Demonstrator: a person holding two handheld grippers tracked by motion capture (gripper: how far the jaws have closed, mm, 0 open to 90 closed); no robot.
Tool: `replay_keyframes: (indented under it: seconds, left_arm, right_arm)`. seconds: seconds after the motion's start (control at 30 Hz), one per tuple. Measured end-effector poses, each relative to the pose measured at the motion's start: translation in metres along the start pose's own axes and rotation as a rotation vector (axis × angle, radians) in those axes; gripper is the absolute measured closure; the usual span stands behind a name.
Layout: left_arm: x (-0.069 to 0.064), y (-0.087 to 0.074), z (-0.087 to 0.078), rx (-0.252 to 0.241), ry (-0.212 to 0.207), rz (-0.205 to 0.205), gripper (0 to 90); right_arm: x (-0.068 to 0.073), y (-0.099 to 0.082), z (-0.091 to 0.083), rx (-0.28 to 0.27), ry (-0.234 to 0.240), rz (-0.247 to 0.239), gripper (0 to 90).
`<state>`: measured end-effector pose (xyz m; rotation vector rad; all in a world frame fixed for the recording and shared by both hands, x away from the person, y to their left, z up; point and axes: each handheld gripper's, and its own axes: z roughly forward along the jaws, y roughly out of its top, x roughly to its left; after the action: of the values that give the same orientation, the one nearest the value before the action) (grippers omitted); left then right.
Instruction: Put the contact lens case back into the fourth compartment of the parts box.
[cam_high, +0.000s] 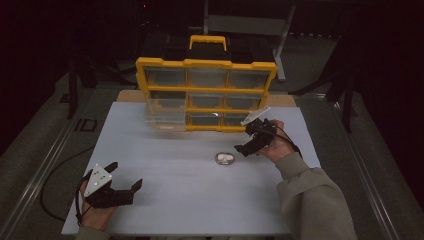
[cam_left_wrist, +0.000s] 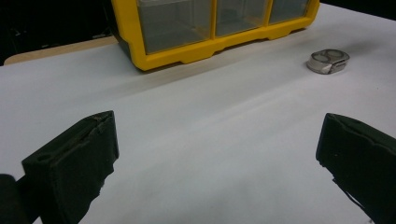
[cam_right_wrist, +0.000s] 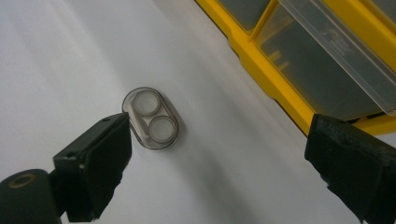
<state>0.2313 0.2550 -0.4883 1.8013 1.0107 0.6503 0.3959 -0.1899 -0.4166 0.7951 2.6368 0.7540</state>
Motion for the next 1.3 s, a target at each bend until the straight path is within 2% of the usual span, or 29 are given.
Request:
replay_keyframes:
  seconds: [0.77,1.07,1.3]
  left_arm:
    - [0.000,0.000,0.000,0.002,-0.001,0.002,0.0]
    - [0.000,0.000,0.000,0.002,-0.001,0.002,0.0]
    - [0.000,0.000,0.000,0.001,-0.001,0.003,0.0]
  right_arm:
    - [0.002,0.009,0.025,0.062,0.024,-0.068,7.0]
    - [0.000,0.008,0.042,0.098,0.052,-0.097,7.0]
    - [0.002,0.008,0.047,0.112,0.084,-0.109,7.1]
